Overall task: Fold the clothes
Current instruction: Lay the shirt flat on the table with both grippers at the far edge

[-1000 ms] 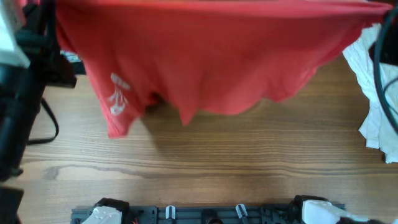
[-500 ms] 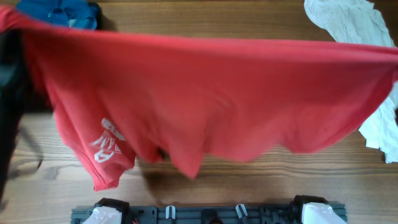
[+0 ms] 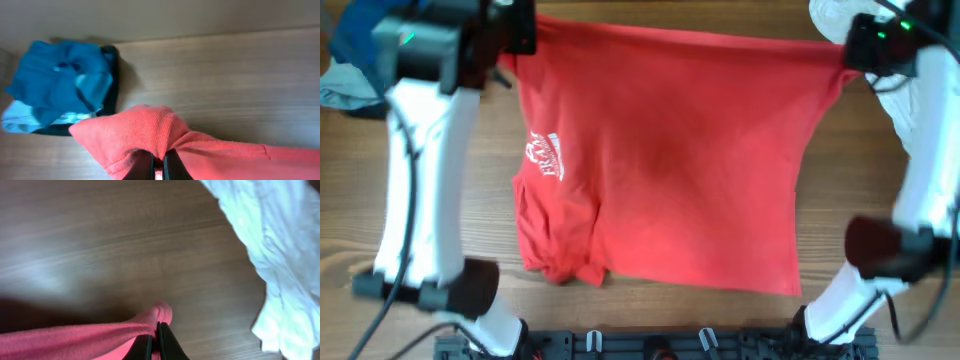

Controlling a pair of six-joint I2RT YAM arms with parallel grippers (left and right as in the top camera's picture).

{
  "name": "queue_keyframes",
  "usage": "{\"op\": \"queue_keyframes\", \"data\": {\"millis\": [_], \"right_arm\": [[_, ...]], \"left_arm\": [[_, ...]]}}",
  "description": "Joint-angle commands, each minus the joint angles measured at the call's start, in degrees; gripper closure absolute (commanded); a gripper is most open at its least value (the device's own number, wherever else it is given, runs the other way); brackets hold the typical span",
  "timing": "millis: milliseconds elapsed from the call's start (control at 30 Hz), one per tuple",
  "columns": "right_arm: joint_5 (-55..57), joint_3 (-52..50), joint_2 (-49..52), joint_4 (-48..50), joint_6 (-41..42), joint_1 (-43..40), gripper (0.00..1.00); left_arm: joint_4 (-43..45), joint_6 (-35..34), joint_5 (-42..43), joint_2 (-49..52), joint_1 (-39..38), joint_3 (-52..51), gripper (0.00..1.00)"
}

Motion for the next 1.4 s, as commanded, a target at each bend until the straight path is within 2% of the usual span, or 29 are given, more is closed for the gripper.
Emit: {"op": "queue_keyframes", "data": {"millis": [0, 167, 300, 433, 600, 800, 900, 1033, 1367], "right_arm": [[0.6, 0.0, 8.8, 5.4, -2.8, -0.6, 0.96], [0.0, 0.0, 18.0, 21.3, -2.8, -0.6, 0.96], [-0.7, 0.0, 23.8, 34.8, -2.5, -0.6, 0.96], [-0.6, 0.0, 26.9, 41.7, -2.5, -0.8, 0.96], [-0.5, 0.0, 29.0, 45.4, -2.7, -1.5, 0.96], [-0.8, 0.0, 29.9, 44.4, -4.1, -1.5, 0.96], [-3.5, 0.1, 29.6, 41.1, -4.3, -1.6, 0.96], [-7.8, 0.1, 29.5, 33.3, -4.4, -1.7, 0.96], [-9.4, 0.1, 28.5, 19.8, -3.8, -2.0, 0.96]], "left_arm": [[3.6, -1.0, 0.5, 8.0, 0.2, 0.5, 0.96], [12.0, -1.0, 0.6, 16.9, 0.3, 0.5, 0.96], [23.5, -1.0, 0.6, 23.3, 0.5, 0.5, 0.96], [32.9, -1.0, 0.6, 28.3, 0.6, 0.5, 0.96], [38.2, -1.0, 0.6, 32.3, 0.6, 0.5, 0.96], [37.8, -1.0, 3.0, 33.1, 1.0, 0.5, 0.96], [34.9, -1.0, 3.0, 32.9, 1.0, 0.5, 0.96], [26.5, -1.0, 2.5, 30.4, 1.0, 0.5, 0.96], [5.2, -1.0, 2.5, 27.6, 1.1, 0.5, 0.96]]}}
